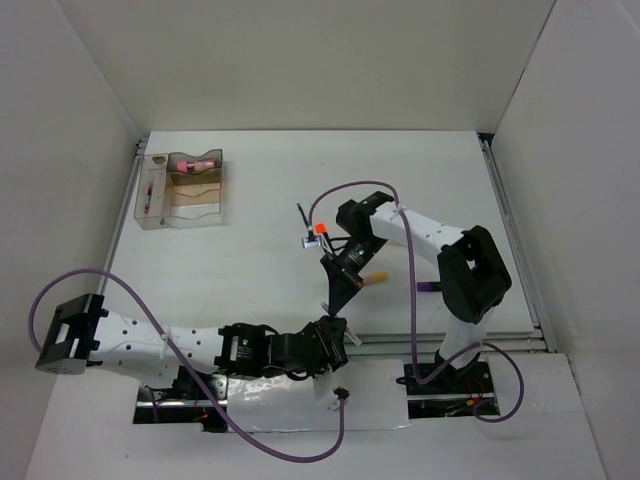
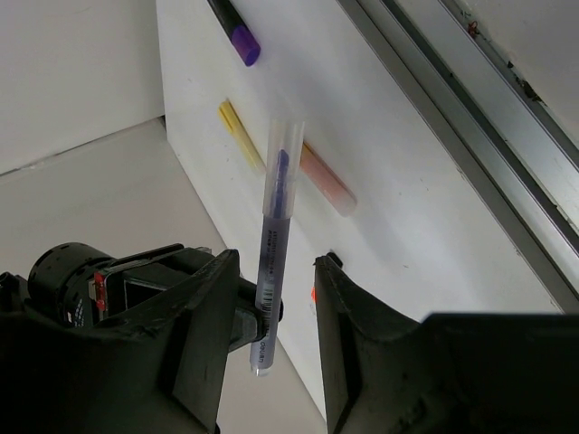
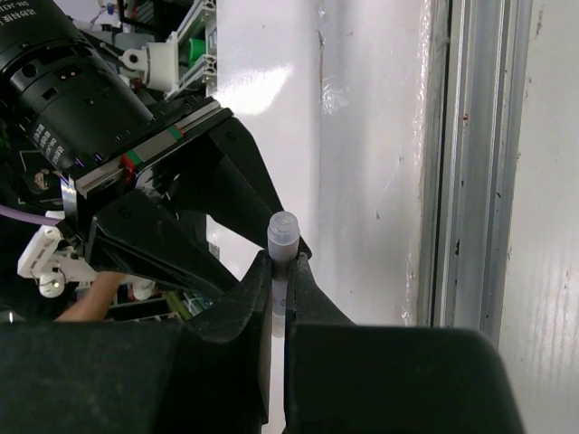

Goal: Sort the stationery into containers
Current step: Place the pen in the storage box, then pick up the pen from the center of the board.

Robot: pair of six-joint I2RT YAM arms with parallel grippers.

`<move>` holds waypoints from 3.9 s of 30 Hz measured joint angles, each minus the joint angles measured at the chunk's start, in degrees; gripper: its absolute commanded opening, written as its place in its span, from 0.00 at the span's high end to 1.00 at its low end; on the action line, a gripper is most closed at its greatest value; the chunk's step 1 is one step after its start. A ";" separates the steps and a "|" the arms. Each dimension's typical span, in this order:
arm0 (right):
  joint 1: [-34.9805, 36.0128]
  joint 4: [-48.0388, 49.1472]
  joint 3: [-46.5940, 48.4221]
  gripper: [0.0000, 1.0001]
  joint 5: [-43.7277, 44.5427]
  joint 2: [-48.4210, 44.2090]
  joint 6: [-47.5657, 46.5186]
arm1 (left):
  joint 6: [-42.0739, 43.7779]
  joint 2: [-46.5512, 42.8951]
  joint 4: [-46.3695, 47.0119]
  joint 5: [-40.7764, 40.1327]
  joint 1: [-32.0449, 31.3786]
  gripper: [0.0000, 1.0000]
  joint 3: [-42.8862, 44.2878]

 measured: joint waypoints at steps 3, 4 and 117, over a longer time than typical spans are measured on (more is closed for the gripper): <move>0.31 0.00 0.00 0.99 0.00 0.00 0.00 | -0.11 0.35 0.02 -0.04 0.00 0.56 0.00; 0.39 0.00 0.00 0.99 0.00 0.00 0.00 | -0.28 0.46 0.02 -0.07 0.00 0.63 0.00; -0.42 24.63 45.18 0.31 57.24 31.71 39.01 | -64.63 23.37 -35.28 55.54 114.20 0.09 47.25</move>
